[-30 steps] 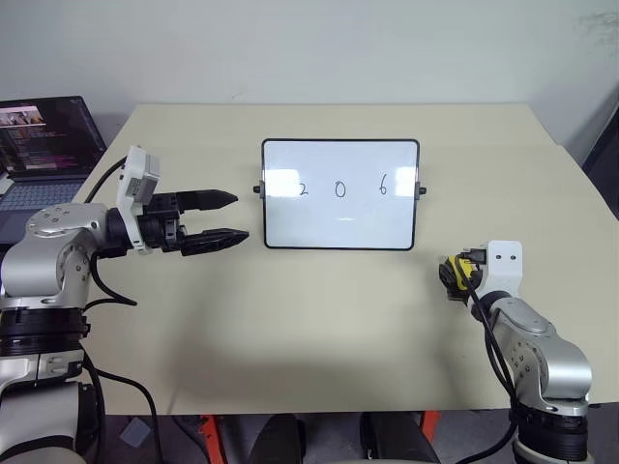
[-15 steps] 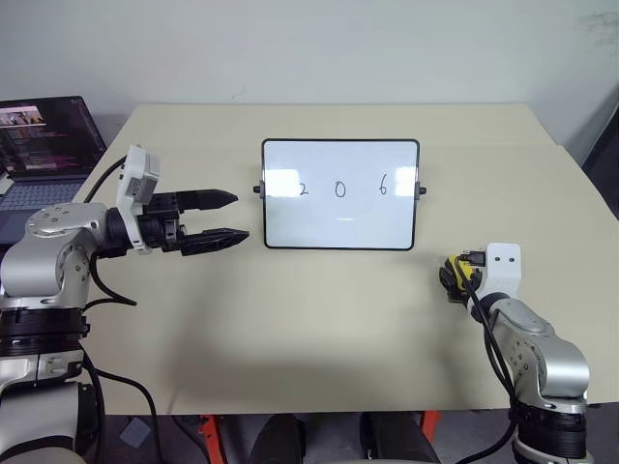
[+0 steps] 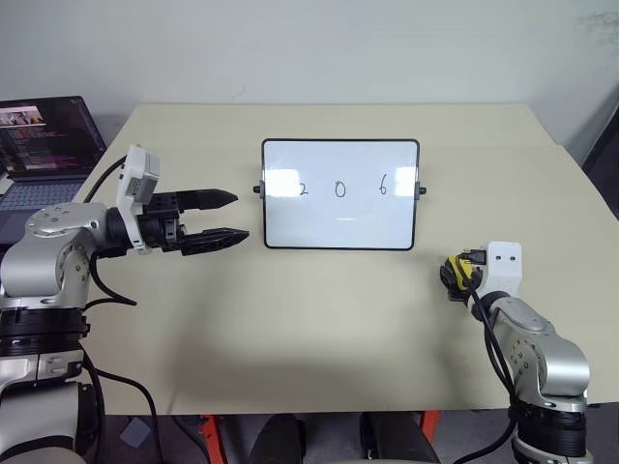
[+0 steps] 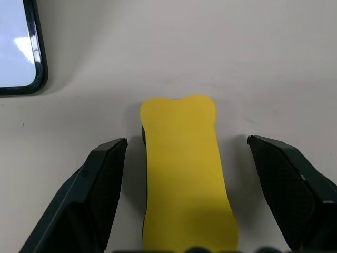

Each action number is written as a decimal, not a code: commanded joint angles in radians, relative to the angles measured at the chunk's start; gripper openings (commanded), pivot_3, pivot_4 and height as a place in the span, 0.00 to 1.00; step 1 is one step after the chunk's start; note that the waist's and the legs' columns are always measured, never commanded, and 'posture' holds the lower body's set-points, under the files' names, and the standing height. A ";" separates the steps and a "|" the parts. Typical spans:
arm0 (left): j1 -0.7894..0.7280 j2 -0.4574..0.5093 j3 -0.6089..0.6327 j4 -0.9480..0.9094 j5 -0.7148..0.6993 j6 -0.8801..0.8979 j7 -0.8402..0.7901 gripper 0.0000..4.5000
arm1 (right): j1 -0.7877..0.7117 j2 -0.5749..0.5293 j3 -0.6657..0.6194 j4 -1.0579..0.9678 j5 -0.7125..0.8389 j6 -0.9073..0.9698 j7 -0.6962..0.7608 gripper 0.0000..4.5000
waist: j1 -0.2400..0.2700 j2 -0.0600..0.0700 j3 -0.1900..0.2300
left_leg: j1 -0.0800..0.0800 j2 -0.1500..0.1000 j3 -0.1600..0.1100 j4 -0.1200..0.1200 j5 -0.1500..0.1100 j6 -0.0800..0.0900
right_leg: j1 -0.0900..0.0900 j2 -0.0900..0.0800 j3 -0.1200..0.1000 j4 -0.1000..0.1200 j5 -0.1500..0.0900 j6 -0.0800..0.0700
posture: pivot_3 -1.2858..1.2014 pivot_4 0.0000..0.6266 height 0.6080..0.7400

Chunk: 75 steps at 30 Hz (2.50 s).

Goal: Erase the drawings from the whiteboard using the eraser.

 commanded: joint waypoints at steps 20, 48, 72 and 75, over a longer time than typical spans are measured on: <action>-0.029 0.016 0.024 -0.032 -0.006 -0.003 0.014 1.00 | -0.018 0.000 -0.027 -0.015 0.007 -0.013 -0.005 0.29 | 0.000 0.000 0.000 | 0.000 0.000 0.000 0.000 0.000 0.000 | 0.000 0.000 0.000 0.000 0.000 0.000 | 0.52 0.24 1.00; -0.034 0.006 0.024 -0.021 0.000 -0.019 0.015 1.00 | -0.594 -0.040 0.195 0.577 -0.141 -0.688 0.164 0.28 | -0.020 0.000 0.000 | -0.002 0.001 0.004 0.000 0.000 0.000 | -0.004 0.000 0.003 0.001 0.000 0.000 | 0.52 0.24 1.00; 0.136 0.065 0.156 -0.231 -0.074 0.074 0.108 1.00 | -0.523 0.027 0.290 0.683 -0.194 -0.695 0.229 0.28 | -0.024 -0.001 -0.001 | -0.011 0.001 0.006 0.004 0.000 0.000 | -0.016 -0.001 0.005 0.009 0.001 0.000 | 0.52 0.24 1.00; 0.147 0.065 0.162 -0.247 -0.080 0.082 0.116 1.00 | -0.466 0.020 0.309 0.614 -0.211 -0.636 0.230 0.28 | -0.024 -0.002 -0.001 | -0.010 0.001 0.006 0.005 0.000 0.000 | -0.016 -0.001 0.005 0.012 0.001 0.000 | 0.52 0.24 1.00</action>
